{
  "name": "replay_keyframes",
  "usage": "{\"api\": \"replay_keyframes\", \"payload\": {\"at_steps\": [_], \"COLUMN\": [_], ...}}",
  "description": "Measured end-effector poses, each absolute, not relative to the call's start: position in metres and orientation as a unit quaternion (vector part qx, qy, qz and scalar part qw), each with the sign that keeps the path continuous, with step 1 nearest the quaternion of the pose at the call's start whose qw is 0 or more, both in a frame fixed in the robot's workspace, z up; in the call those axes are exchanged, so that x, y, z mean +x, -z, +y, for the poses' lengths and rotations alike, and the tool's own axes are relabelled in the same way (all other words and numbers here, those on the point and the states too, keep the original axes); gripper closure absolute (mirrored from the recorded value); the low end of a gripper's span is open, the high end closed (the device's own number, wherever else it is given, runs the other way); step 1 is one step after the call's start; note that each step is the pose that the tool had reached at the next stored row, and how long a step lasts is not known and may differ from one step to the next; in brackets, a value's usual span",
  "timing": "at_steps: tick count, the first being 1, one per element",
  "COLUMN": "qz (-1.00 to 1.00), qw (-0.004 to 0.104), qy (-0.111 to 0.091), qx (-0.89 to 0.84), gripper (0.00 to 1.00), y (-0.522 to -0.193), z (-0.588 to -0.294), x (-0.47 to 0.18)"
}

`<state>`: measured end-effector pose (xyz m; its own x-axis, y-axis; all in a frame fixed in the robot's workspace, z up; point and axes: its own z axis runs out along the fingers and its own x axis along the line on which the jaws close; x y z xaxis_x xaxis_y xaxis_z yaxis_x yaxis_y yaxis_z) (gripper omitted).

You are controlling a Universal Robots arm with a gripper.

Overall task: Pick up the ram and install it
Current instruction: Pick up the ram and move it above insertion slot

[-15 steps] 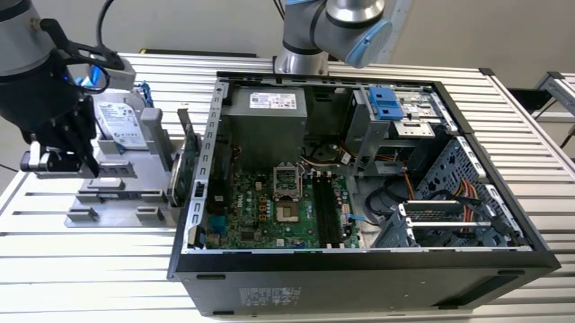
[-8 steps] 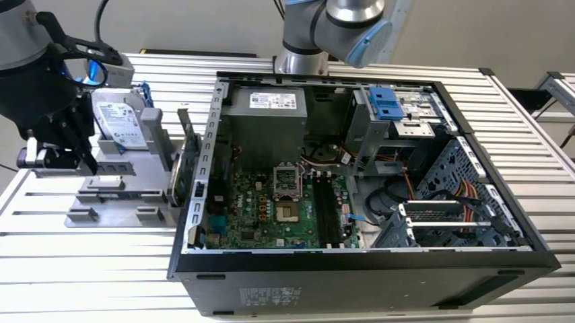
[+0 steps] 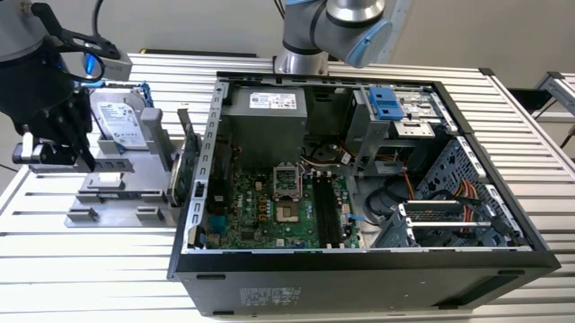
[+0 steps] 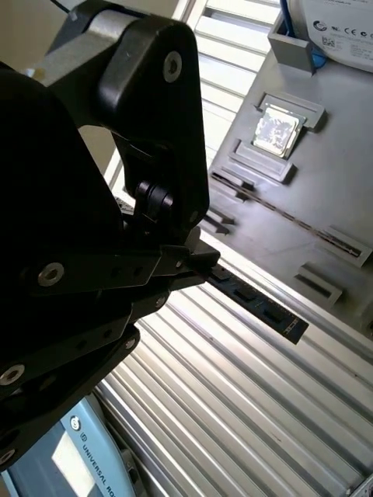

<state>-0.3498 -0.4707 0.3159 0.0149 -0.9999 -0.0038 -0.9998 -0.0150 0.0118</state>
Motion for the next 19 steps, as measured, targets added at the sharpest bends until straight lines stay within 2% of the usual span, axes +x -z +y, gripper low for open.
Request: {"api": "replay_keyframes", "payload": {"at_steps": [19], "qz": [-0.702], "qw": [0.003], "qy": [0.005], "qx": [0.712], "gripper": [1.0], "y": [-0.332], "z": [-0.471], "x": [-0.35]}}
